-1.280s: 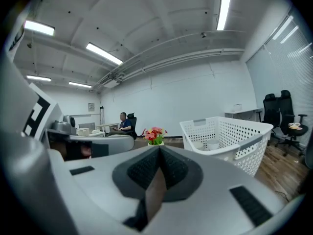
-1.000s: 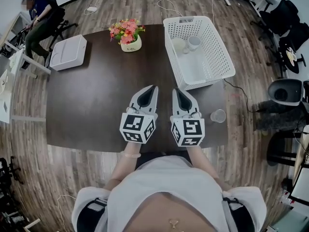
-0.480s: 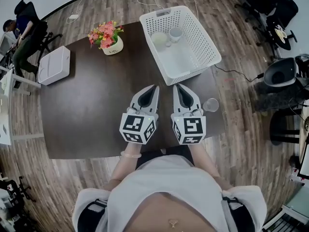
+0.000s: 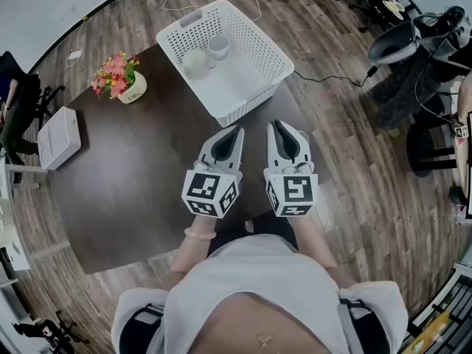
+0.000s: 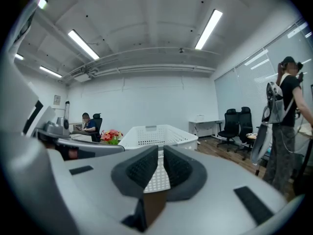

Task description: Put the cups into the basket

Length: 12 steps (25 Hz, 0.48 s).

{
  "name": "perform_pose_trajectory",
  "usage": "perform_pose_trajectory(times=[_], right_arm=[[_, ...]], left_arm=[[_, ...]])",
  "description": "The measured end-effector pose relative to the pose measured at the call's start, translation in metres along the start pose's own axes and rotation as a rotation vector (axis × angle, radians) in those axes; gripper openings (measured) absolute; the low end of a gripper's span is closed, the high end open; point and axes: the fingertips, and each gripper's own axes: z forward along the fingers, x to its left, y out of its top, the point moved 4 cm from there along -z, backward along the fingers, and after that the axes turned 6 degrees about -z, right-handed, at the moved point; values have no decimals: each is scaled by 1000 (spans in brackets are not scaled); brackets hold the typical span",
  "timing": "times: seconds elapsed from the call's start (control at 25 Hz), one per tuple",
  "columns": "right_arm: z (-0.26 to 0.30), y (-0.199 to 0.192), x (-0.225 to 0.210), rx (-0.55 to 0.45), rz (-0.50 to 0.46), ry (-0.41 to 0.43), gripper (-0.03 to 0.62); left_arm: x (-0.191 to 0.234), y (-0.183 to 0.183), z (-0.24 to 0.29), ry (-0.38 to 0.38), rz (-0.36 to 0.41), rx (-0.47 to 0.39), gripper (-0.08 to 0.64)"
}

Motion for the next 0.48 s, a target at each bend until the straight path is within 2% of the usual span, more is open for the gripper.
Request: perform_pose_trajectory(times=[0.16, 0.36, 0.48], right_arm=[[-13, -9, -22, 31, 17, -38, 128], [-28, -26, -45, 88, 72, -78, 308], [-37, -41, -57, 143, 69, -97, 344]], left_arm=[[-18, -8, 18, -65, -3, 27, 11], [-37, -20, 38, -124, -4, 65, 11], [-47, -31, 49, -153, -5, 94, 11]])
